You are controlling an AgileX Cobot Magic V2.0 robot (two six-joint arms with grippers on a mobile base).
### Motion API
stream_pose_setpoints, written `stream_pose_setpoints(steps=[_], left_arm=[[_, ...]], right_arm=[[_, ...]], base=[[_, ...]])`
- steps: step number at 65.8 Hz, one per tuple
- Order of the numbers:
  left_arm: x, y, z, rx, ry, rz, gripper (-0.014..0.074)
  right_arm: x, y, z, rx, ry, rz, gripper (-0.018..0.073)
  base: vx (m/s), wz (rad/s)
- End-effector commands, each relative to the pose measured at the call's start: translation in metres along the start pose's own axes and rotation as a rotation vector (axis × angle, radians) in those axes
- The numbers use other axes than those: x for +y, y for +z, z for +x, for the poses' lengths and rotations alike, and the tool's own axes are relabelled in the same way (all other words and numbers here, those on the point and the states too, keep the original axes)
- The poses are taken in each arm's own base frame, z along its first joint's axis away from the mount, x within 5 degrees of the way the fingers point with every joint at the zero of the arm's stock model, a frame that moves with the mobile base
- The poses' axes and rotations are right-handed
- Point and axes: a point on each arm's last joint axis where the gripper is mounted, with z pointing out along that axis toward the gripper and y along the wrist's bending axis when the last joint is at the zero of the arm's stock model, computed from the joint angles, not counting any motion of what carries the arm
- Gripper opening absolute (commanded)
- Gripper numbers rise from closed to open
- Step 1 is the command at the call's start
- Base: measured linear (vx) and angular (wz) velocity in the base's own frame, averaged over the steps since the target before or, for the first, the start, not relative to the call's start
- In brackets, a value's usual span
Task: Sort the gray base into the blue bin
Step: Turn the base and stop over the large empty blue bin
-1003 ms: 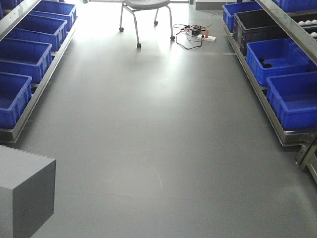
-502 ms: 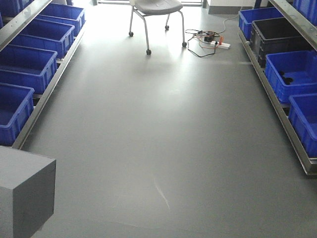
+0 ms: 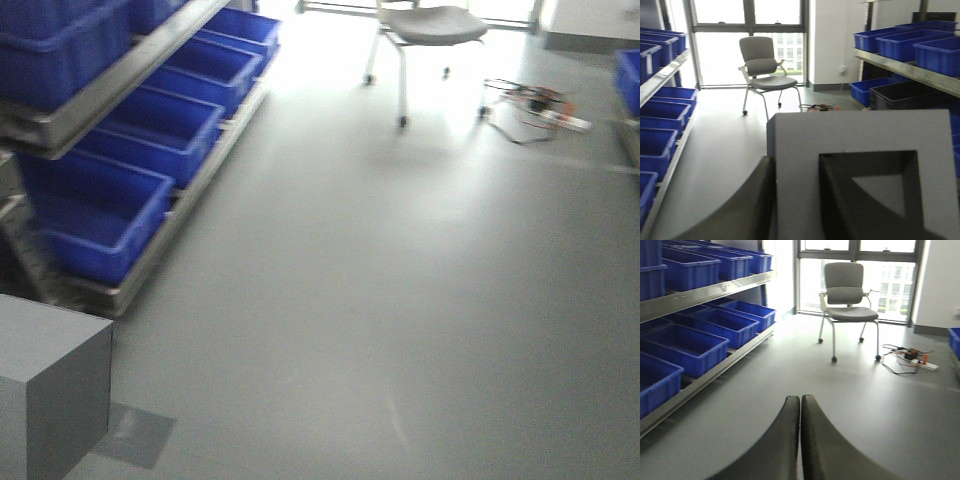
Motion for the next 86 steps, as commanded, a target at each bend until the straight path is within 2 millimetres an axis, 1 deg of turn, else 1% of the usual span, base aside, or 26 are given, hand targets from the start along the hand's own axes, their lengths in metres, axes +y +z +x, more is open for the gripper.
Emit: stream_pose_setpoints(steps=[1, 31, 86], left_arm=[[-0.0023, -0.0023, -0.0187, -0.127, -0.013, 0.022, -0.0006], [-0.0023, -0.0023, -0.0187, -0.127, -0.013, 0.022, -0.0006], [-0.0023, -0.0023, -0.0187, -0.127, -0.013, 0.022, -0.0006]], right_arm=[[-0.0003, -0.0004, -0.003, -0.075, -0.017, 0.007, -0.0009], [-0.0003, -0.0004, -0.003, -0.075, -0.017, 0.007, -0.0009], [-0.0003, -0.0004, -0.003, -0.075, -0.017, 0.007, -0.0009]], base=[[0.22, 0.79], [0.2, 0.83], [0.17, 0.68]])
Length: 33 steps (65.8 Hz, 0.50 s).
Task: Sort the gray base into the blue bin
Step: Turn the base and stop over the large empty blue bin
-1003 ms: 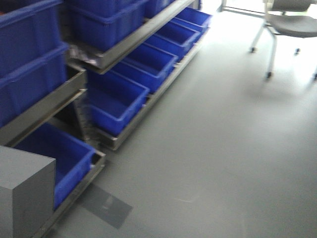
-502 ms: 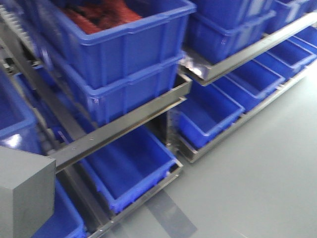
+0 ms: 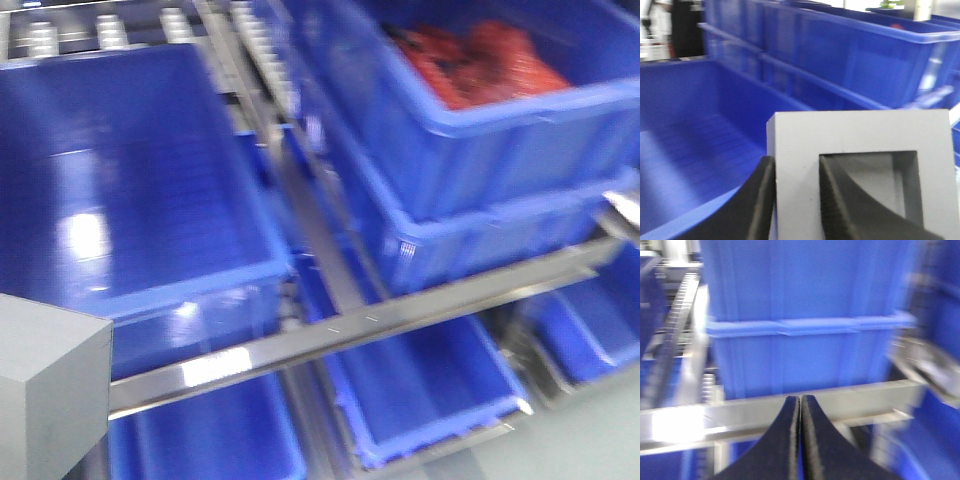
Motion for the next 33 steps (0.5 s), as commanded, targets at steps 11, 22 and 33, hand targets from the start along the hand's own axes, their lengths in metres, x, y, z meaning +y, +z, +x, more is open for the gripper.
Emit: stream_pose_setpoints(steps=[11, 22, 33], left_arm=[[-0.0023, -0.0023, -0.0187, -0.127, -0.013, 0.022, -0.0006], [-0.0023, -0.0023, -0.0187, -0.127, -0.013, 0.022, -0.0006], [-0.0023, -0.0023, -0.0187, -0.127, -0.013, 0.022, -0.0006]], right_arm=[[-0.0003, -0.0004, -0.003, -0.075, -0.017, 0.007, -0.0009], [-0.0003, -0.0004, -0.003, -0.075, -0.017, 0.007, -0.0009], [-0.0003, -0.0004, -0.003, -0.075, -0.017, 0.007, -0.0009]], base=[[0.16, 0.66], [0.14, 0.51], [0.12, 0.35]])
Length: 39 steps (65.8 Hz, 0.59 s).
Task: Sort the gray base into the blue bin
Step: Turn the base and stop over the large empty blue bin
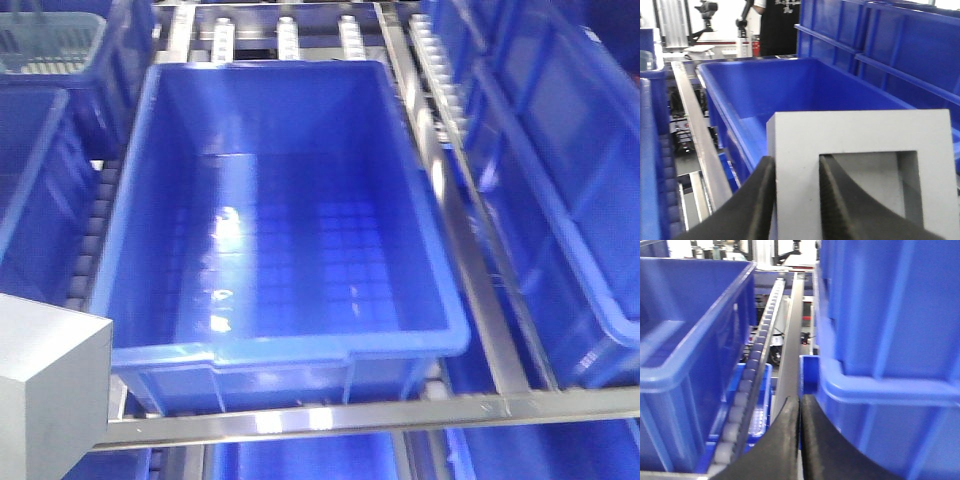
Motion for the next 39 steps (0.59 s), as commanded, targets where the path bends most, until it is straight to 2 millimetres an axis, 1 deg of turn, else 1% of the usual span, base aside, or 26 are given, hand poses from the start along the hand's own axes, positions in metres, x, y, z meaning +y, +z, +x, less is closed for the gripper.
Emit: stream_pose_setpoints(steps=[1, 11, 39], left_arm=[[-0.0023, -0.0023, -0.0187, -0.127, -0.013, 0.022, -0.0006], [-0.0023, -0.0023, -0.0187, -0.127, -0.013, 0.022, -0.0006], [-0.0023, -0.0023, -0.0187, -0.127, -0.013, 0.022, -0.0006]], right_arm=[[-0.0003, -0.0004, -0.003, -0.075, -0.017, 0.007, -0.0009], [-0.0003, -0.0004, -0.003, -0.075, -0.017, 0.007, -0.0009], [-0.0003, -0.0004, -0.003, -0.075, -0.017, 0.007, -0.0009]], base=[[0.11, 0.24], [0.11, 0.14], [0.11, 0.01]])
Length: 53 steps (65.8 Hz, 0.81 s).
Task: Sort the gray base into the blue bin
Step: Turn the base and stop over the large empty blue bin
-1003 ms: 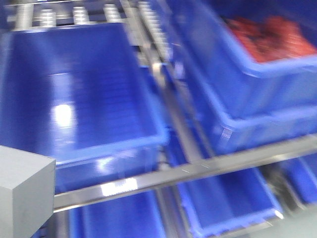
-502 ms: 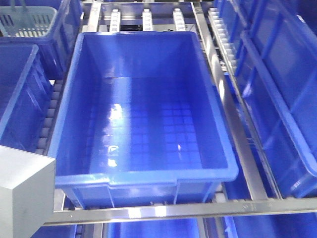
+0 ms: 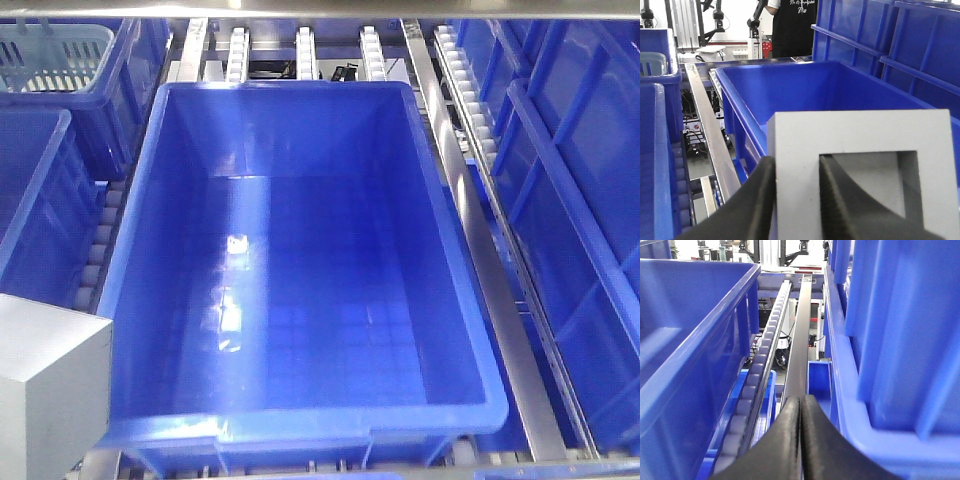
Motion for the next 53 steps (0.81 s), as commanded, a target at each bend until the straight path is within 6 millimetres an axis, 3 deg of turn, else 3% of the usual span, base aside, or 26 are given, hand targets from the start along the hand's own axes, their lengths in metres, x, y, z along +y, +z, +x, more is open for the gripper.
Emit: stream_pose_setpoints(steps=[1, 53], left_arm=[[-0.0023, -0.0023, -0.0187, -0.127, -0.013, 0.022, -0.0006], [-0.0023, -0.0023, -0.0187, -0.127, -0.013, 0.022, -0.0006]], right_arm=[[-0.0003, -0.0004, -0.003, -0.075, -0.017, 0.007, -0.0009], [-0.0003, -0.0004, -0.003, -0.075, -0.017, 0.007, -0.0009]], base=[[0.11, 0.0], [0.07, -0.01]])
